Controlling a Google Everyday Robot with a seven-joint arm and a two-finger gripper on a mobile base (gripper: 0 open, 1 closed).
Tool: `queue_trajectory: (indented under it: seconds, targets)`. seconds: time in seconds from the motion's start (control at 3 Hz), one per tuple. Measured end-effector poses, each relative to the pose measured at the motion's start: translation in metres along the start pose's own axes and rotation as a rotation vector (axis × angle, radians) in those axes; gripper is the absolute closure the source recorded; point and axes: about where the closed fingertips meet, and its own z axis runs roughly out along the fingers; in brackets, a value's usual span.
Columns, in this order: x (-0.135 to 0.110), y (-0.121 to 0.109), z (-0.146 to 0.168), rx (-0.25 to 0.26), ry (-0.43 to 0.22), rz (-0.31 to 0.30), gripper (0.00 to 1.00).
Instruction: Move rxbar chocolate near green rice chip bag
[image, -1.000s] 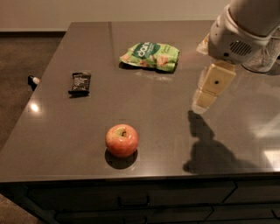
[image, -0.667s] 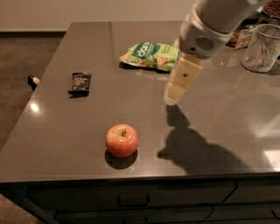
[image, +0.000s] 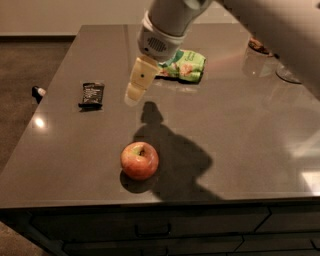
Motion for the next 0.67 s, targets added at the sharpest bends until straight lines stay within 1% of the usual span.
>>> queue_trajectory:
  seconds: [0.33, 0.67]
  targets:
    - [-0.037, -0.001, 0.037, -0.04, 0.002, 0.03, 0.0]
    - [-0.068, -0.004, 0.076, -0.068, -0.008, 0.069, 0.0]
